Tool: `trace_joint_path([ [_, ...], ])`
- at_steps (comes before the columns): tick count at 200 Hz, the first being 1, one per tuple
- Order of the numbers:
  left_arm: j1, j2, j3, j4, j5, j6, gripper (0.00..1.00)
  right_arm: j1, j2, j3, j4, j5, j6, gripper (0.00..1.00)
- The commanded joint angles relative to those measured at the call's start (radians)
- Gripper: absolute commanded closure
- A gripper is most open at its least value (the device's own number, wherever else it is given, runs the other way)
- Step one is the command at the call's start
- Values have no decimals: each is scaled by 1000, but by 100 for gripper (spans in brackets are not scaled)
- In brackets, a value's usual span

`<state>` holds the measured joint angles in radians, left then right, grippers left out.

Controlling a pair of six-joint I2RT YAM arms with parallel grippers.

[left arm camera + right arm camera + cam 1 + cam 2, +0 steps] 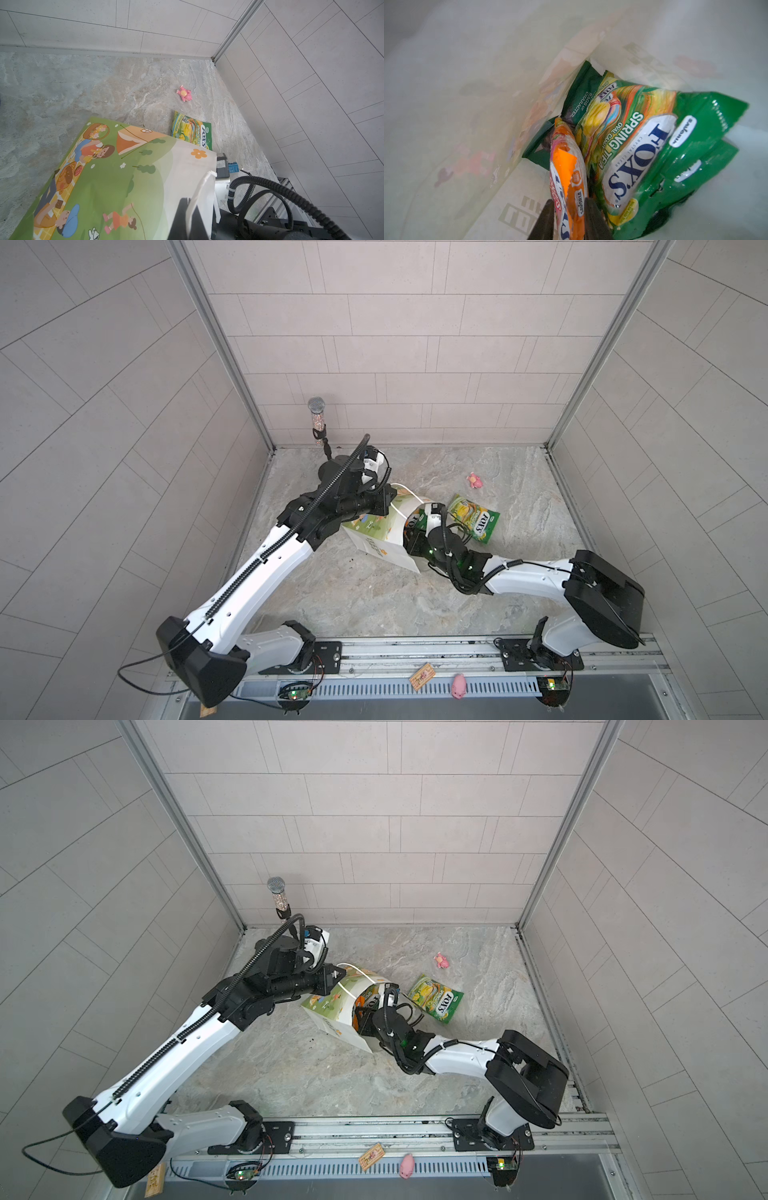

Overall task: Take the snacks out of the paper bag
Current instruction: Pick up the snack from the paper bag.

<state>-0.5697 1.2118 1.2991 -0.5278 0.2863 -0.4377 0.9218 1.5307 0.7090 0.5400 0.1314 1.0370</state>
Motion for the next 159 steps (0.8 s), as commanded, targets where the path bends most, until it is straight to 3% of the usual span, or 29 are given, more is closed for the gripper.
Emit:
trace_joint_path([
  [1, 0, -4, 4, 20, -15, 1, 100, 3, 36, 27, 39, -7, -11, 83],
  [19, 1, -6, 4, 16, -19, 3, 100, 3, 37, 47, 27, -25, -35, 100],
  [92, 1, -14, 2, -1, -42, 17, 100, -32, -111, -17, -100, -9, -73, 100],
  [159, 1, -15, 6, -8, -60, 22, 100, -169, -205, -82, -149, -206, -63, 100],
])
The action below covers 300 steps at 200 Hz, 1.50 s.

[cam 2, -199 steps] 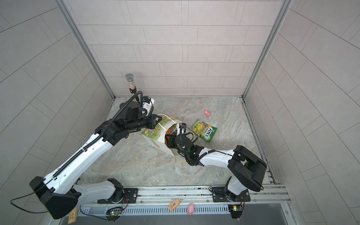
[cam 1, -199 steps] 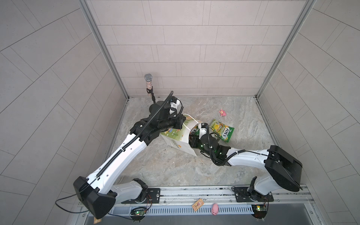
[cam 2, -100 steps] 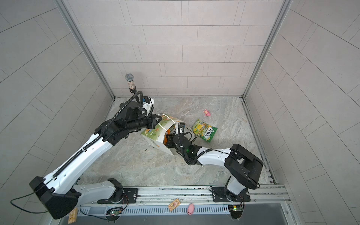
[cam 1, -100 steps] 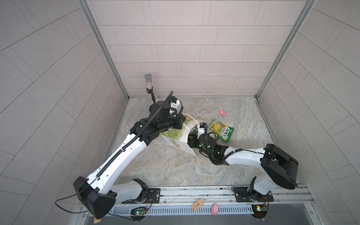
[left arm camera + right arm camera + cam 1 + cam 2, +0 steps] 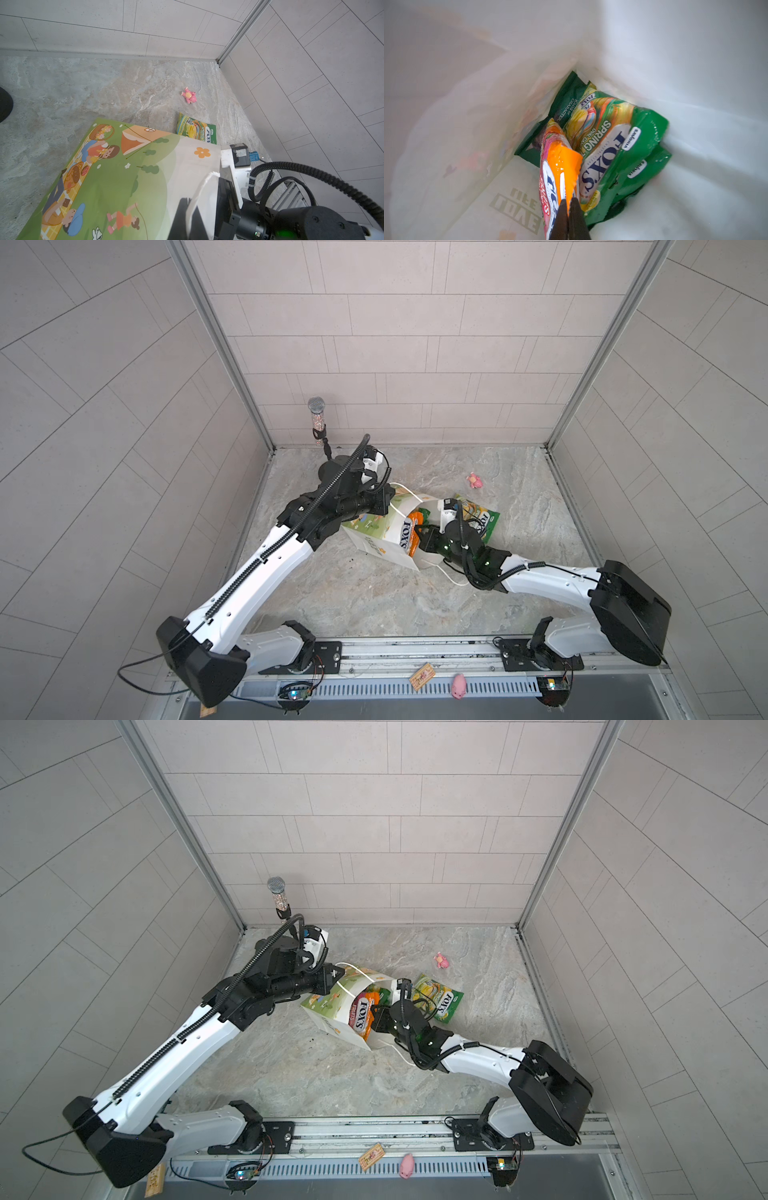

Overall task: Take the snacks out of the paper bag
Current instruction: Pick up the snack from the paper bag.

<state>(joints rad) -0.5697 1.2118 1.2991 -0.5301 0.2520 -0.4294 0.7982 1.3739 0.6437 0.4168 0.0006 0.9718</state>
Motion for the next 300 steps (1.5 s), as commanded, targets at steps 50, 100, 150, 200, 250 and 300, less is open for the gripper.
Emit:
trace_joint_path([
  [50, 1, -14, -2, 1, -45, 10, 100, -137, -210, -11, -213, -164, -76, 100],
  [100, 1, -15, -3, 9, -48, 3, 100, -191, -384, 79, -456, -206, -162, 100],
  [150, 1, -16, -8, 10, -53, 2, 100, -247, -496, 168, -576, -263, -180, 100],
  [200, 0, -17, -11, 10, -54, 8, 100, -330, -576, 244, -662, -244, -228, 100],
  [250, 1, -20, -8, 10, -56, 17, 100, -411, -602, 313, -812, -131, -320, 100],
  [300, 0, -27, -8, 5, -56, 23, 100, -509, -662, 315, -984, -28, -425, 100],
])
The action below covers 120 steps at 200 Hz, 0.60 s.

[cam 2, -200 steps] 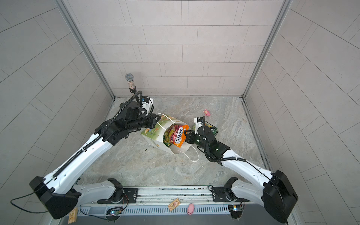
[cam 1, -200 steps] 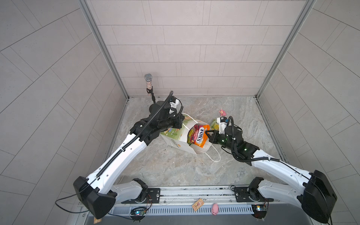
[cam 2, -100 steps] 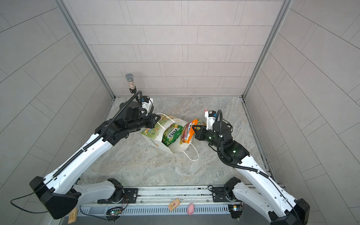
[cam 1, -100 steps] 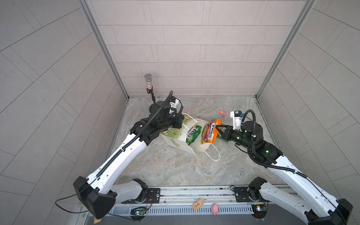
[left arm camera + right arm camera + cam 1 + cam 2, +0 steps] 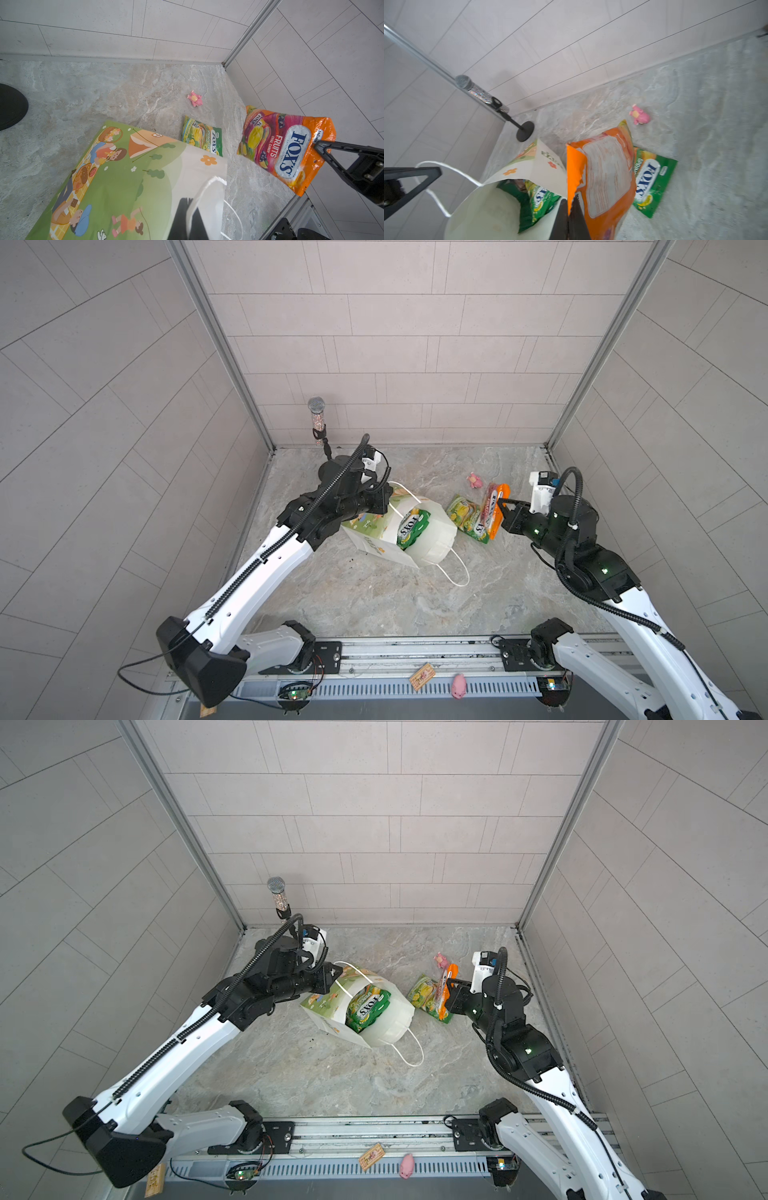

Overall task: Take the snacks out of the paper bag
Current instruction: Pick up the snack from the paper bag, then place the snack at the center of the table.

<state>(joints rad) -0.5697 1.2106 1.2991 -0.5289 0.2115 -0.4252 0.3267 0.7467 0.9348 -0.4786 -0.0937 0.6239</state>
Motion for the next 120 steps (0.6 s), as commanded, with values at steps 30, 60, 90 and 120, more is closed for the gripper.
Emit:
trace_joint_path([
  [30, 1, -34, -5, 3, -24, 23, 100, -93, -32, 13, -175, -13, -118, 100],
  [60, 0, -39, -5, 1, -29, 25, 100, -110, -29, -6, -270, -107, -152, 100],
  [90, 0, -36, -7, 3, -24, 25, 100, -114, -36, -56, -293, -236, -139, 100],
  [120, 0, -39, -7, 0, -31, 27, 100, -114, -31, -137, -238, -337, -100, 100],
])
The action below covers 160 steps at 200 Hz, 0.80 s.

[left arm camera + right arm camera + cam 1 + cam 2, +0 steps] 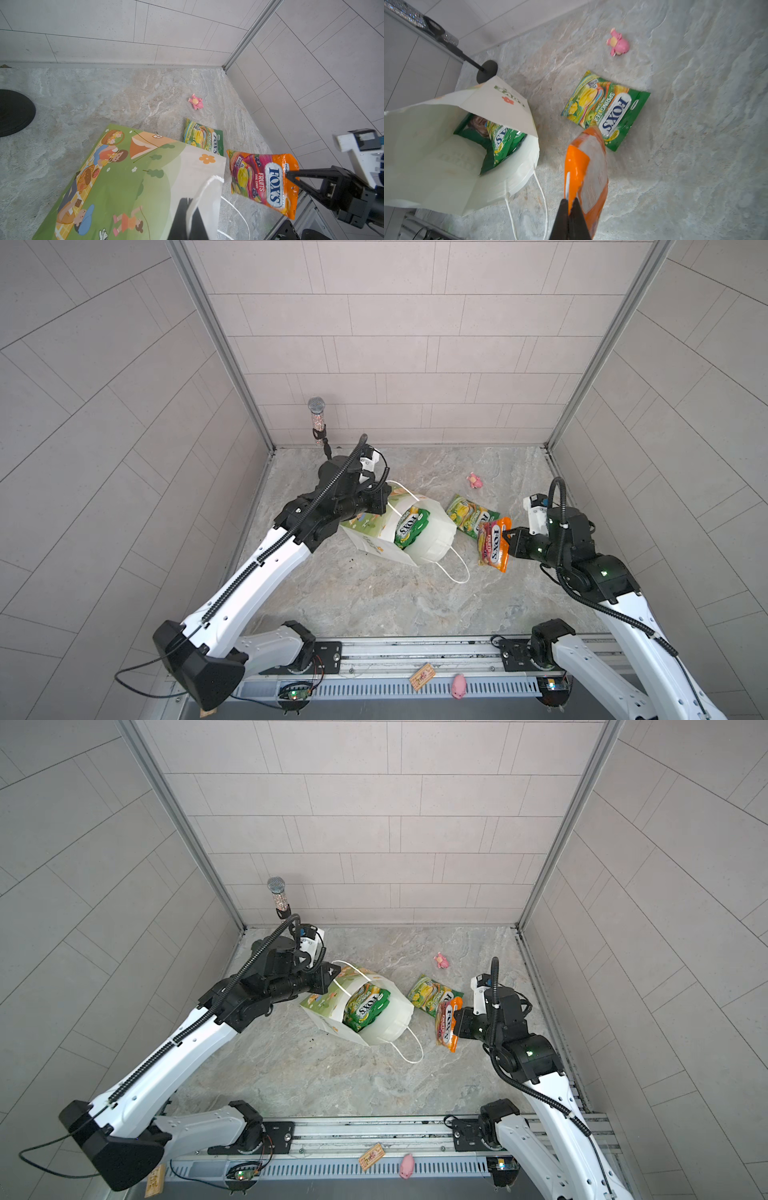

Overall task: Take the snacks out of the paper bag
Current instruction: Place the snack at the center of the table.

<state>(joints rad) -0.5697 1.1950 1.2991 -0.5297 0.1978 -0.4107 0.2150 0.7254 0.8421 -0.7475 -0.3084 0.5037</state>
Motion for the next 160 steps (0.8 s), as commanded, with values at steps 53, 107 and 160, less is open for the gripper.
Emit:
trace_joint_path([
  [53, 1, -18, -1, 3, -21, 8, 100, -2, 17, -191, 296, -268, 194, 100],
  [107, 1, -8, 2, 7, -18, 3, 100, 29, 64, -265, 498, -324, 327, 100],
  [160, 1, -12, 3, 4, -20, 1, 100, 51, 107, -306, 451, -275, 242, 100],
])
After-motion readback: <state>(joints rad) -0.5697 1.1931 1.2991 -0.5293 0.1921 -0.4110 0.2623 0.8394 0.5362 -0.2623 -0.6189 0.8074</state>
